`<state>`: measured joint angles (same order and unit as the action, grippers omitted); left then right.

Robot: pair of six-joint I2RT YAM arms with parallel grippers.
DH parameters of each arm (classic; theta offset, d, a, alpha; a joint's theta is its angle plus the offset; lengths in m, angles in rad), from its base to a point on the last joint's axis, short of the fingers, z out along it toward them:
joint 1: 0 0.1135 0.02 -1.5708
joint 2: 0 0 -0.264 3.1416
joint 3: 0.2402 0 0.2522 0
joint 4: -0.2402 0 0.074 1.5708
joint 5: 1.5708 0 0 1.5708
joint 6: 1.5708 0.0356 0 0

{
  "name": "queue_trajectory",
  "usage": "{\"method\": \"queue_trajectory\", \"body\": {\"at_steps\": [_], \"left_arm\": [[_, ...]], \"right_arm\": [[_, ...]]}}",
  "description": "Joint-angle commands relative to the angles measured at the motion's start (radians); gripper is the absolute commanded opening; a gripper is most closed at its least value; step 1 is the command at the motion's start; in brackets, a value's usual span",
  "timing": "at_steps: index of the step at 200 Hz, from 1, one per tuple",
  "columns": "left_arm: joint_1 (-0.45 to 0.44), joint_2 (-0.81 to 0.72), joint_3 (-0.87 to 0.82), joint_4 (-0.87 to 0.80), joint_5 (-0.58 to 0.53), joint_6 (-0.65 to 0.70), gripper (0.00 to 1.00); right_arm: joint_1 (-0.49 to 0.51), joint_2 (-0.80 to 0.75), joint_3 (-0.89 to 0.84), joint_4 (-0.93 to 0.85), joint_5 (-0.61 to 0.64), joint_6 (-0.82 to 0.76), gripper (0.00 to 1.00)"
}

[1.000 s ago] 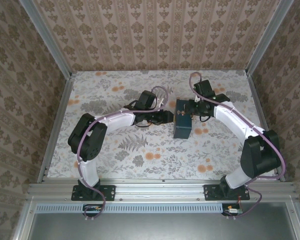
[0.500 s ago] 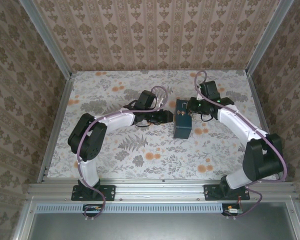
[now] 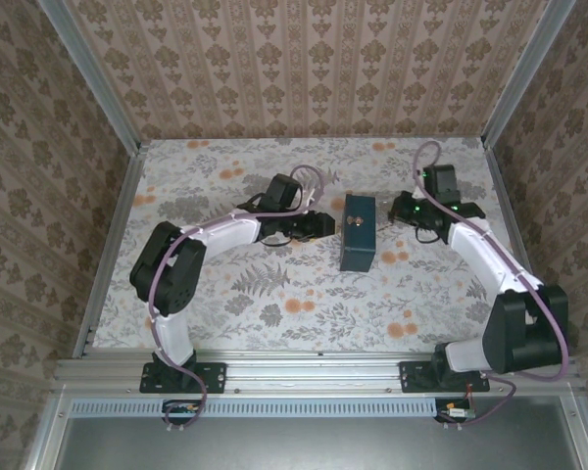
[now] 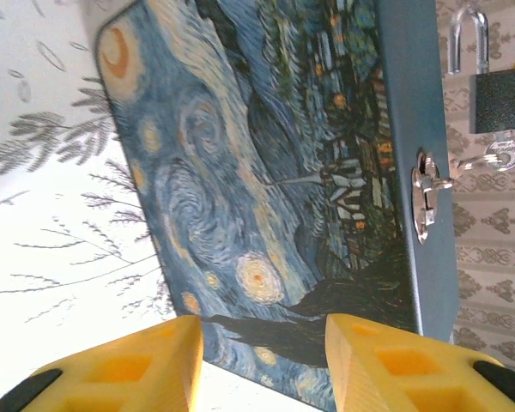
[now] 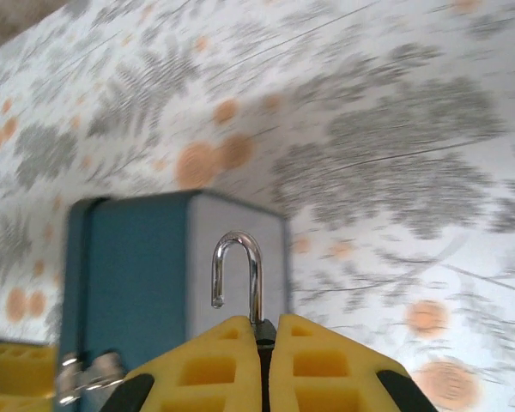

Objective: Unlock the padlock with the key

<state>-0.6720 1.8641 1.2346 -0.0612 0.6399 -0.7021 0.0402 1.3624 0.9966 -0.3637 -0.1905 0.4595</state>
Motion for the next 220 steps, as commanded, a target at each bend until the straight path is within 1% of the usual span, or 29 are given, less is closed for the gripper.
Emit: {"method": "queue_trajectory", "body": {"at_steps": [1,16,55,73,80,88,94,110,124,135,138,141,148,165,180,187,194,207,220], "left_arm": [[0.013,-0.050,0.045,-0.065,-0.031,0.050,0.44],[0.018,-0.055,0.051,-0.074,-0.032,0.057,0.44],[0.028,-0.069,0.070,-0.096,-0.041,0.071,0.44],[0.029,-0.077,0.084,-0.118,-0.050,0.089,0.44],[0.029,-0.078,0.089,-0.124,-0.052,0.094,0.44],[0.028,-0.077,0.094,-0.130,-0.052,0.098,0.44],[0.028,-0.075,0.098,-0.132,-0.050,0.100,0.44],[0.017,-0.068,0.106,-0.125,-0.042,0.095,0.45],[0.005,-0.061,0.114,-0.112,-0.028,0.082,0.45],[0.000,-0.059,0.114,-0.102,-0.026,0.069,0.44],[-0.001,-0.059,0.113,-0.101,-0.027,0.066,0.44],[0.000,-0.059,0.110,-0.099,-0.030,0.061,0.44],[0.004,-0.064,0.102,-0.097,-0.039,0.052,0.44],[0.030,-0.085,0.064,-0.084,-0.061,0.034,0.45],[0.070,-0.104,0.033,-0.084,-0.072,0.032,0.47],[0.091,-0.113,0.022,-0.090,-0.078,0.034,0.47],[0.111,-0.128,0.012,-0.100,-0.088,0.044,0.47],[0.143,-0.155,-0.003,-0.119,-0.108,0.062,0.47],[0.172,-0.179,-0.023,-0.117,-0.105,0.067,0.47]], "right_arm": [[-0.090,-0.034,-0.088,0.040,0.036,0.051,0.03],[-0.118,-0.014,-0.141,0.082,0.031,0.073,0.03],[-0.116,0.103,-0.228,0.186,0.008,0.131,0.03],[-0.113,0.139,-0.236,0.201,-0.004,0.137,0.05],[-0.114,0.150,-0.232,0.191,-0.005,0.134,0.10],[-0.114,0.160,-0.219,0.164,0.005,0.130,0.24],[-0.114,0.164,-0.206,0.138,0.013,0.125,0.31],[-0.105,0.135,-0.182,0.097,0.026,0.110,0.39],[-0.075,0.076,-0.164,0.088,0.001,0.082,0.46],[-0.057,0.037,-0.146,0.072,-0.060,0.074,0.54],[-0.051,0.004,-0.142,0.072,-0.080,0.074,0.56],[-0.044,-0.015,-0.139,0.070,-0.098,0.075,0.62],[-0.025,-0.057,-0.132,0.061,-0.116,0.077,0.67],[0.049,-0.144,-0.115,0.030,-0.069,0.073,0.74],[0.113,-0.183,-0.086,-0.036,-0.004,0.090,0.75],[0.147,-0.198,-0.078,-0.060,0.028,0.099,0.79],[0.184,-0.214,-0.076,-0.071,0.064,0.107,0.80],[0.253,-0.224,-0.069,-0.100,0.132,0.119,0.81],[0.306,-0.209,-0.055,-0.138,0.200,0.124,0.82]]}}
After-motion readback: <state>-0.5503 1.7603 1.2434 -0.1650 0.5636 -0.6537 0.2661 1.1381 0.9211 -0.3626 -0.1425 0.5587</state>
